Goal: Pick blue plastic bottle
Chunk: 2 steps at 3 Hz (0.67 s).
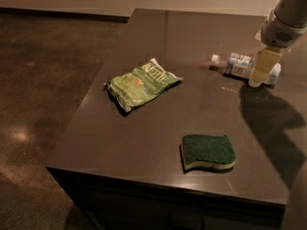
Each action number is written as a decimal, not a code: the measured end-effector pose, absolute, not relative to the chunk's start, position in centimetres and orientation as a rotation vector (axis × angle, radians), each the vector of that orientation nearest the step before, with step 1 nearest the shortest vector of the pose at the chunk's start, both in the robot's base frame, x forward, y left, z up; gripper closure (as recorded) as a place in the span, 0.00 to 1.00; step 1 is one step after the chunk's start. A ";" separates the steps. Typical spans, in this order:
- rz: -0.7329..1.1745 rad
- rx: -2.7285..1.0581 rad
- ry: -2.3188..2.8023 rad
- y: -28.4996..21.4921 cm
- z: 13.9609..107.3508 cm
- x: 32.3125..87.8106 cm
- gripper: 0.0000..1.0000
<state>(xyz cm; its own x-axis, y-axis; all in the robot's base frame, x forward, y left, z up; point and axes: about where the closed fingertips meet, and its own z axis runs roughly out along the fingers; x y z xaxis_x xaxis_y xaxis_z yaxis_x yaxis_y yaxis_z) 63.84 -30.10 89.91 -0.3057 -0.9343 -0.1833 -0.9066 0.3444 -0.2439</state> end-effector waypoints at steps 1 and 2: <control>-0.110 -1.650 2.331 -30.6 88.4 64.9 0.00; -0.096 -1.669 2.335 -30.6 87.3 65.7 0.00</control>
Offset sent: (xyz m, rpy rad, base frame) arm 0.0233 -0.0097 -0.0299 0.0009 0.0711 0.0247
